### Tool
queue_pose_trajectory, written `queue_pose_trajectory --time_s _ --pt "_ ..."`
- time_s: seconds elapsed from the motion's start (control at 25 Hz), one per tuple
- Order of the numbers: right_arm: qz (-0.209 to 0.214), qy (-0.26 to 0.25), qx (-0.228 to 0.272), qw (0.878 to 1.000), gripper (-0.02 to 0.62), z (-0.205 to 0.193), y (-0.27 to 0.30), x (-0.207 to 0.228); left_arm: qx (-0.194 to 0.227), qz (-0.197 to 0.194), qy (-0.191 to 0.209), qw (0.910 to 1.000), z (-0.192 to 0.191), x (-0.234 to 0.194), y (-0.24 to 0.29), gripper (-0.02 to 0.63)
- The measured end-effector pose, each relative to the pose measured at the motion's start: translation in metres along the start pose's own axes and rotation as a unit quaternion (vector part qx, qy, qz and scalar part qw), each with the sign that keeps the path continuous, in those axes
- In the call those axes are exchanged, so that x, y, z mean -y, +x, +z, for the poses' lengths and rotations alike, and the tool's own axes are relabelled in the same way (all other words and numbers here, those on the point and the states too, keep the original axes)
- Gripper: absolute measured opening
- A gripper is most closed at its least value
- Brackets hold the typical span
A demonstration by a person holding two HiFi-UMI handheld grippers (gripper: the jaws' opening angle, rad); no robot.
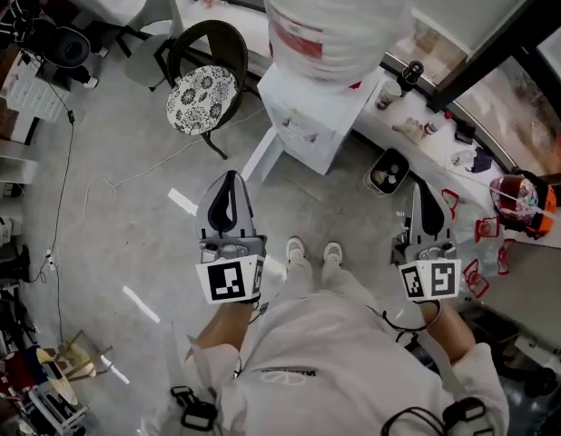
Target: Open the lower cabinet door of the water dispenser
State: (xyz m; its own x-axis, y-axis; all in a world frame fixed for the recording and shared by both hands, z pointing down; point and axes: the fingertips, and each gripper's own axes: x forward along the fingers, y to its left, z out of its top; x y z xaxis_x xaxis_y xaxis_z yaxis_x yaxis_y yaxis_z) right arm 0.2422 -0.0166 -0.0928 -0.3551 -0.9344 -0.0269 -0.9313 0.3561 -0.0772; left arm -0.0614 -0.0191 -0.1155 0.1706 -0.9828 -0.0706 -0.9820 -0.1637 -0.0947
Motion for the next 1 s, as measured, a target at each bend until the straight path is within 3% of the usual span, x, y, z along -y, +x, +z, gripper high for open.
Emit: queue_pose_trajectory --time_s 0.48,1.0 --pt "-0.015 -0.013 0.014 1.000 0.017 0.026 -0.026 0.011 0.026 -0.033 -0.002 0.9991 0.033 0.026 -0.001 0.006" --pt "-0.012 -0.020 0.021 1.000 0.017 0.029 -0.037 0.006 0.029 -0.034 0.001 0.9990 0.037 0.032 -0.011 0.006"
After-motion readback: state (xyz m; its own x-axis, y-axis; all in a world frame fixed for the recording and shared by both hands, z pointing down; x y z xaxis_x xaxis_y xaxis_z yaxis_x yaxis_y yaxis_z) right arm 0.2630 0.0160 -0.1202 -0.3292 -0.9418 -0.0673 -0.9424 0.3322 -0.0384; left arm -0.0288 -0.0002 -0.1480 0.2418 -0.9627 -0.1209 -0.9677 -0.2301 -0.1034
